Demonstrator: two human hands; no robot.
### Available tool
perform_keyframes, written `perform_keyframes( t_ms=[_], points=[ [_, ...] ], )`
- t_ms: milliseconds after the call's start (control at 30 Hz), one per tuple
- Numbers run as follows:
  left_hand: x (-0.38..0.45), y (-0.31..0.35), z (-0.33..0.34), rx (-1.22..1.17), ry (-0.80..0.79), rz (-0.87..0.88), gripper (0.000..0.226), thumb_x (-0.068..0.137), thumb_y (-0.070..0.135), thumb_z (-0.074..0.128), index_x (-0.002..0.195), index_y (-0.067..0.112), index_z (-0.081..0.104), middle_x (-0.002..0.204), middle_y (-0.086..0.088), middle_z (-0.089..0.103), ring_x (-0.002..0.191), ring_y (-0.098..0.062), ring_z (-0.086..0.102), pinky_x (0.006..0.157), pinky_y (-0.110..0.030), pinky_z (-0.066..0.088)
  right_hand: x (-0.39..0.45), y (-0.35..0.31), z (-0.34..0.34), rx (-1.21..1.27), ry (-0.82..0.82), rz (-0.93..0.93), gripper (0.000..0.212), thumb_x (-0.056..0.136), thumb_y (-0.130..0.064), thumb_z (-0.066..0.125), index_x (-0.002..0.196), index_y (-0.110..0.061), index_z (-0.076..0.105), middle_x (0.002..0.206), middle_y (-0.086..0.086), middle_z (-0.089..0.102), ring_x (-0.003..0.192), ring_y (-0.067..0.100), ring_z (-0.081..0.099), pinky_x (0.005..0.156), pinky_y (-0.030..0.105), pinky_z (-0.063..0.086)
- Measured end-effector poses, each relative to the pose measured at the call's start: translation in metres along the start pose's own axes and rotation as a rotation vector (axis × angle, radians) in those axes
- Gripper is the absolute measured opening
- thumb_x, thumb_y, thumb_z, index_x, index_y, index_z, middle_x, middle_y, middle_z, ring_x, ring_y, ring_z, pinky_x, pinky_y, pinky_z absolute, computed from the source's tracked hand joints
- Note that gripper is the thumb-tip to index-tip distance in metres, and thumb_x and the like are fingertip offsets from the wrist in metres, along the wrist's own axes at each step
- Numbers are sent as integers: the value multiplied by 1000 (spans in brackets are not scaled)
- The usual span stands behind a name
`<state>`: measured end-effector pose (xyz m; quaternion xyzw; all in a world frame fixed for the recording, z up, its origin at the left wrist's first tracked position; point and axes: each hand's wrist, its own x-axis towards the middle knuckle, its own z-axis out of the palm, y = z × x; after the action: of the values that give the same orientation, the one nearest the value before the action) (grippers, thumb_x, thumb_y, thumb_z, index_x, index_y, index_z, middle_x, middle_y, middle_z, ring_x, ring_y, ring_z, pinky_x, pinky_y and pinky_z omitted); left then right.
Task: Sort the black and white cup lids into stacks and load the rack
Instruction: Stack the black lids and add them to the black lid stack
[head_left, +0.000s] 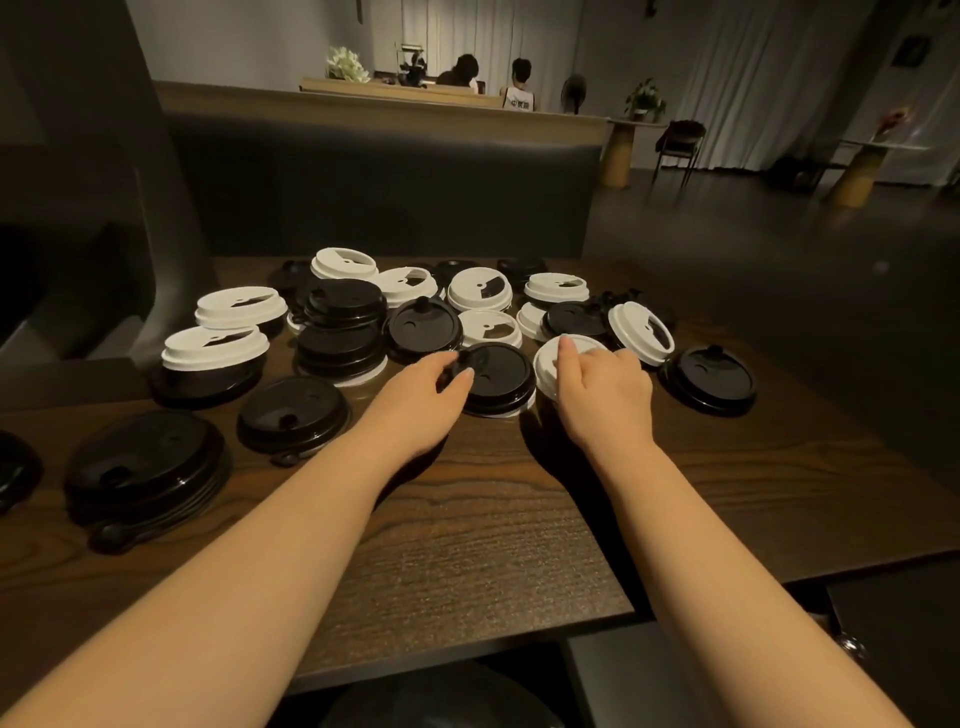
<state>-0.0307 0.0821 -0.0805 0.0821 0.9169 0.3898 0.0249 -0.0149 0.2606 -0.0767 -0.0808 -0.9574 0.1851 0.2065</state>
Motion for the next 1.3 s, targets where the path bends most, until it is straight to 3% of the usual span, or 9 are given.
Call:
perform_keyframes(
  t_ms=[67, 200, 367, 533, 667, 867, 1033, 1167, 1300],
  points=[
    [1, 1, -2, -133, 48, -57, 54, 101, 35, 41, 150, 18, 26, 149, -6, 41, 133, -21, 43, 107, -32, 33, -3, -5, 2, 102, -20, -80, 51, 103, -38, 23, 88, -10, 63, 103, 8, 66, 112, 29, 45, 87, 37, 29],
    [2, 5, -3, -240, 64, -104, 52, 100, 22, 42, 150, 14, 28, 133, -2, 54, 94, -7, 55, 85, -22, 34, -5, -12, 7, 227, -253, -97, 50, 103, -42, 21, 143, -21, 42, 146, 5, 44, 141, 25, 21, 114, 41, 15],
    [-1, 10, -3, -479, 84, -80, 52, 99, 12, 47, 148, 11, 30, 151, -7, 38, 138, -18, 37, 96, -18, 28, -7, -13, 8, 441, -242, -130, 48, 103, -38, 27, 147, -21, 34, 153, 2, 33, 145, 16, 18, 119, 37, 13],
    [-6, 10, -3, -683, 198, -51, 64, 89, 16, 66, 145, 12, 35, 146, -6, 46, 131, -22, 46, 108, -42, 41, -11, -19, 3, 732, -66, -118, 36, 99, -23, 48, 134, -16, 51, 126, -7, 52, 106, -7, 50, 84, 0, 37],
    [-8, 8, -2, -686, 206, -26, 65, 87, 10, 67, 143, 13, 36, 142, -3, 50, 129, -24, 48, 108, -44, 41, -8, -18, 5, 810, -66, 77, 52, 91, -24, 62, 140, -21, 43, 130, -3, 50, 108, 11, 56, 89, 25, 51],
    [-8, 11, -6, -926, 242, -128, 85, 83, 15, 72, 151, 16, 21, 145, -10, 45, 127, -23, 50, 105, -42, 44, -8, -17, 8, 981, -162, 144, 53, 90, -17, 63, 140, -16, 45, 126, 4, 57, 112, 16, 59, 88, 30, 55],
    [-10, 11, -4, -904, 40, -157, 12, 90, 15, 63, 102, 16, 68, 106, -9, 72, 98, -18, 69, 80, -27, 56, -8, -19, 9, 1038, -170, 156, 41, 90, -15, 63, 129, -14, 49, 112, 8, 59, 100, 22, 65, 77, 29, 59],
    [-2, 6, -19, -951, 189, -124, 12, 94, 13, 58, 102, 17, 67, 102, -3, 70, 98, -14, 66, 82, -28, 55, -10, -24, 13, 1113, -202, 142, 25, 95, -21, 55, 119, -15, 50, 103, 8, 62, 79, 14, 66, 70, 21, 57],
    [5, -7, -42, -914, 247, -85, 15, 95, 11, 56, 102, 17, 68, 97, -1, 73, 95, -15, 68, 82, -29, 55, -7, -35, 17, 966, -212, 82, 22, 102, -31, 39, 101, -22, 60, 100, 4, 64, 90, 14, 63, 81, 32, 53]
  ],
)
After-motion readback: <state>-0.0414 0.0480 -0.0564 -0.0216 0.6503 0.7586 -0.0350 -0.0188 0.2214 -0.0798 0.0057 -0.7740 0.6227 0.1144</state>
